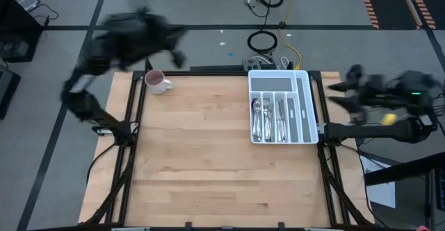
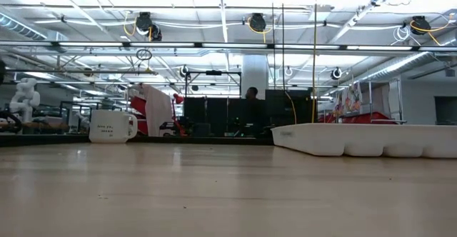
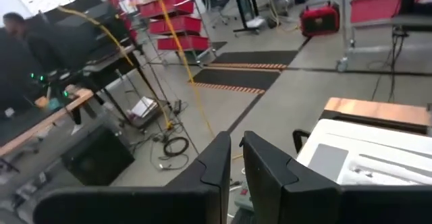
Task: Sort silverware
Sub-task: Return to Home Position
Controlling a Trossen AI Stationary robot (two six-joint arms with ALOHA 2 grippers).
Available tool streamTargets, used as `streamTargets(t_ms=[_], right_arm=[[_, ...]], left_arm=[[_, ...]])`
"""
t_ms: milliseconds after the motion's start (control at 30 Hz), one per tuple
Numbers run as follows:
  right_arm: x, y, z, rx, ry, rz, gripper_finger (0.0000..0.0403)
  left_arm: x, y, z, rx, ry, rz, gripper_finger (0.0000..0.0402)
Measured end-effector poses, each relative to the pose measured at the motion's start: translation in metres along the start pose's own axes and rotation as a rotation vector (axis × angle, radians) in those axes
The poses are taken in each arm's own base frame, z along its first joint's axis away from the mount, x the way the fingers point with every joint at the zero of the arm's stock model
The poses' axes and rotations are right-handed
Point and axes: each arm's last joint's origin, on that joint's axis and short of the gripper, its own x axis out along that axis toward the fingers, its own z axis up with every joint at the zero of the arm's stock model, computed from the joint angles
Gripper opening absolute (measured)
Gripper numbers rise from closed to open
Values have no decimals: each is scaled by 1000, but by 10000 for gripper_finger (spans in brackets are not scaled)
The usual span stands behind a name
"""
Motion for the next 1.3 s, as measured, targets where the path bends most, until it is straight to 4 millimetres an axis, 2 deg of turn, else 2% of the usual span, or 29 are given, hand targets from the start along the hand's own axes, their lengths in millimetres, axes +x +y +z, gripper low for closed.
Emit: streamTargets(t_ms=[100,200,300,400,467,533,633,733,900,1100,1300], right_arm=[[-46,1,3,-25,-130,13,162],[-84,2,-3,-32,-246,24,162],[-114,2,-21,-37,-279,43,162],[-129,2,-39,20,-329,64,162],[-121,2,-44,39,-317,77,162],[-113,2,-49,55,-249,102,162],[-92,2,-49,50,-245,111,162],[-72,1,-65,71,-202,110,162],[-38,2,-80,94,-222,229,162],[1,3,-106,116,-254,353,162],[38,1,-144,167,-292,382,162]], left_arm=[[-56,27,-11,-61,1,6,50],[-106,46,-25,-132,-39,-20,50],[-142,57,-43,-205,-109,-107,50],[-164,60,-65,-268,-198,-186,50],[-169,56,-84,-301,-255,-226,50],[-165,48,-107,-332,-289,-237,50],[-152,30,-150,-403,-325,-239,50],[-136,10,-194,-507,-381,-254,50],[-109,-26,-266,-644,-478,-378,50],[-92,-52,-320,-736,-651,-481,50],[-80,-68,-348,-780,-618,-550,50]])
